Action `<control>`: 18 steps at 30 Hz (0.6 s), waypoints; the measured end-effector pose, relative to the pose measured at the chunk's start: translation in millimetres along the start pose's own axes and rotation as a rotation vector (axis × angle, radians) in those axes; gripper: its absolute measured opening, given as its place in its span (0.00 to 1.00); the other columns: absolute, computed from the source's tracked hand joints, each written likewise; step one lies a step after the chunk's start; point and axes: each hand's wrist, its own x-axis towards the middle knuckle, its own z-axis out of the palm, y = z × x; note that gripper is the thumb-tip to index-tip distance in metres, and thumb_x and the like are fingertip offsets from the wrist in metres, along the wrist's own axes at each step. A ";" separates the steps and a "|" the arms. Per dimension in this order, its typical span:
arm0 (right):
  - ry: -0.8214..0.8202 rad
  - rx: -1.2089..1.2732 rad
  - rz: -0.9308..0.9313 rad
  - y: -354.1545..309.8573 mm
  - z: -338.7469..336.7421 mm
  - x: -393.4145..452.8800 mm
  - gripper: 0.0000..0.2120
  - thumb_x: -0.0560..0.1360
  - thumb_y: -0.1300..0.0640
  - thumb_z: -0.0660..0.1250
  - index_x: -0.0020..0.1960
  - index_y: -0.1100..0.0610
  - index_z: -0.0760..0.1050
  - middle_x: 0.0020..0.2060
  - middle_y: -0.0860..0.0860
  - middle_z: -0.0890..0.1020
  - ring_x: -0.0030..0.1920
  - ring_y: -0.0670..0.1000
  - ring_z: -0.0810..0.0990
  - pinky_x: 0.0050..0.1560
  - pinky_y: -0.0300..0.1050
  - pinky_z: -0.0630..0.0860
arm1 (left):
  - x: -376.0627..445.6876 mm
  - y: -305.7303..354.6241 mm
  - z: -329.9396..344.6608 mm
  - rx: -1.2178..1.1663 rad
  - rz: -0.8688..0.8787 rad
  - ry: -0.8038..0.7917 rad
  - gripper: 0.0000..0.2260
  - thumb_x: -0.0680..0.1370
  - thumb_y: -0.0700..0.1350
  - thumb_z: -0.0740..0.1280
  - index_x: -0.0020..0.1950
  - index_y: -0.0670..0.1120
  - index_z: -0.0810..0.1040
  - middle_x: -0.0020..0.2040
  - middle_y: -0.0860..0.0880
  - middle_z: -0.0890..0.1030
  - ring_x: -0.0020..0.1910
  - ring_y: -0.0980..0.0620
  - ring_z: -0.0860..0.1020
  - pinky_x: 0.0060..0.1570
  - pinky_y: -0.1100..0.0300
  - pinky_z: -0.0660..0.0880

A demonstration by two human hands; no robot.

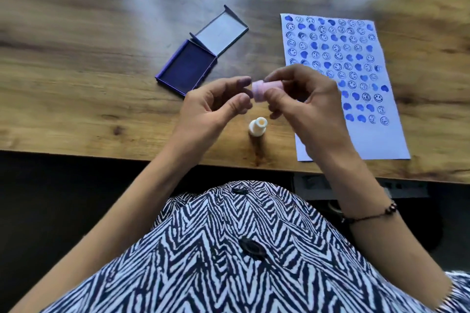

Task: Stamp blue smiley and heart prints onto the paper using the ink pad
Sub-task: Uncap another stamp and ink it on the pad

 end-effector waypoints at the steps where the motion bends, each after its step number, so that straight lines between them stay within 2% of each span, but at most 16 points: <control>1: -0.079 0.054 -0.002 -6.6 17.3 5.1 0.03 0.66 0.56 0.72 0.38 0.52 0.78 0.28 0.46 0.81 0.29 0.47 0.78 0.33 0.48 0.80 | -3.3 0.5 -13.8 -0.001 0.028 0.068 0.11 0.73 0.38 0.66 0.55 0.46 0.77 0.43 0.48 0.82 0.39 0.55 0.79 0.44 0.65 0.77; 4: -0.126 0.137 -0.020 -14.0 34.4 10.7 0.02 0.66 0.56 0.70 0.38 0.53 0.78 0.29 0.51 0.80 0.28 0.48 0.78 0.30 0.43 0.77 | -3.4 -2.4 -24.4 -0.050 0.036 0.154 0.08 0.73 0.37 0.66 0.51 0.44 0.79 0.39 0.47 0.82 0.37 0.54 0.78 0.41 0.65 0.76; 5: -0.151 0.131 -0.038 -15.2 44.1 12.7 0.02 0.66 0.56 0.70 0.38 0.53 0.78 0.29 0.51 0.80 0.28 0.48 0.79 0.30 0.44 0.77 | -5.5 -3.1 -32.3 -0.072 0.039 0.190 0.08 0.73 0.37 0.66 0.50 0.44 0.79 0.38 0.49 0.82 0.37 0.54 0.78 0.41 0.65 0.76; 7: -0.133 0.121 -0.058 -13.2 46.8 14.3 0.02 0.67 0.55 0.70 0.38 0.52 0.78 0.29 0.52 0.81 0.28 0.49 0.79 0.30 0.45 0.78 | -5.6 -4.7 -33.8 -0.123 0.027 0.165 0.08 0.72 0.37 0.67 0.51 0.43 0.79 0.38 0.53 0.83 0.38 0.55 0.78 0.42 0.65 0.76; 10: -0.119 0.104 -0.045 -8.4 51.2 15.5 0.03 0.67 0.54 0.71 0.38 0.51 0.78 0.30 0.51 0.81 0.28 0.50 0.80 0.31 0.49 0.79 | -6.2 -7.4 -34.1 -0.131 0.032 0.181 0.08 0.72 0.36 0.67 0.49 0.43 0.79 0.35 0.53 0.83 0.36 0.55 0.78 0.41 0.65 0.75; 14: -0.163 0.076 -0.062 -8.2 56.6 16.5 0.05 0.69 0.60 0.70 0.38 0.51 0.76 0.31 0.53 0.81 0.29 0.51 0.80 0.31 0.46 0.77 | -8.0 -9.1 -34.4 -0.194 -0.017 0.237 0.05 0.71 0.36 0.66 0.44 0.44 0.79 0.31 0.53 0.82 0.31 0.56 0.77 0.37 0.66 0.75; 16: -0.203 -0.018 -0.126 -12.7 58.5 22.6 0.05 0.69 0.61 0.68 0.40 0.51 0.77 0.30 0.50 0.80 0.29 0.50 0.79 0.33 0.47 0.78 | -7.2 -9.1 -36.4 -0.274 -0.045 0.283 0.04 0.72 0.35 0.65 0.42 0.43 0.79 0.29 0.52 0.82 0.30 0.55 0.77 0.35 0.67 0.75; 18: -0.192 -0.141 -0.241 -18.0 59.0 37.5 0.04 0.69 0.62 0.67 0.41 0.54 0.78 0.29 0.45 0.77 0.29 0.45 0.75 0.35 0.43 0.75 | -3.8 -9.4 -40.1 -0.333 -0.066 0.355 0.05 0.74 0.35 0.64 0.40 0.42 0.78 0.28 0.52 0.81 0.28 0.56 0.77 0.33 0.68 0.74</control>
